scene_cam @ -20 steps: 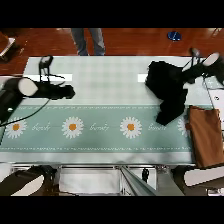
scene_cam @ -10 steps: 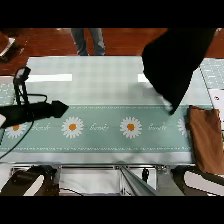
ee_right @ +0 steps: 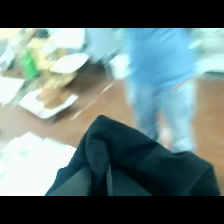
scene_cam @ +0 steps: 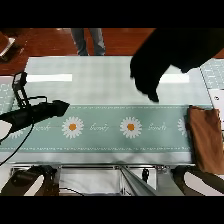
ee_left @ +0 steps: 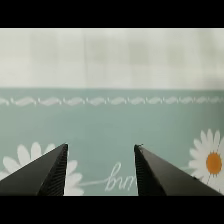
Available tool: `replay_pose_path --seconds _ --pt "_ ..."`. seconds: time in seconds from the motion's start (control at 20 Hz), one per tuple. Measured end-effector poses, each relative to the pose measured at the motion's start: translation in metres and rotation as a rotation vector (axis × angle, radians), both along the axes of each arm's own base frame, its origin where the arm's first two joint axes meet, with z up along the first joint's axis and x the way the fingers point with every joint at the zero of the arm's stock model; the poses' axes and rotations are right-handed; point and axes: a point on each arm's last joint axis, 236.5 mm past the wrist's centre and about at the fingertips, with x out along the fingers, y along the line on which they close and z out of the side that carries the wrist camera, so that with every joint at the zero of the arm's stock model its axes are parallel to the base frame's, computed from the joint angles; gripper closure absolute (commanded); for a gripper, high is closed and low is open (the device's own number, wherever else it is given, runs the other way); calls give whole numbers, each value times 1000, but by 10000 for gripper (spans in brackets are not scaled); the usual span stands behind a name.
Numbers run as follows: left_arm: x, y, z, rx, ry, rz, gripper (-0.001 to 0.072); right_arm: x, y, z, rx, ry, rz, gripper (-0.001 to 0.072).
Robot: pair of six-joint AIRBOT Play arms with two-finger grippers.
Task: Fold the shirts.
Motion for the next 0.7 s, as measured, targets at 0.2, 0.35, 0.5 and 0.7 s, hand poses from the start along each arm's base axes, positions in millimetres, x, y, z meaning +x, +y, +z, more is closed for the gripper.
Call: replay_pose_path --seconds 0.2,0.35,0.5,0.7 --pt "11 5 7 9 -56 23 199 -5 70 -85 -104 206 186 686" --pt "13 14 6 43 -65 36 199 -10 130 -177 -175 413 318 685" --pt "9 22 -2 73 -34 41 199 -14 186 -270 -214 602 390 685" --pt "-9 21 -20 84 65 14 199 -15 243 -364 -184 799 422 450"
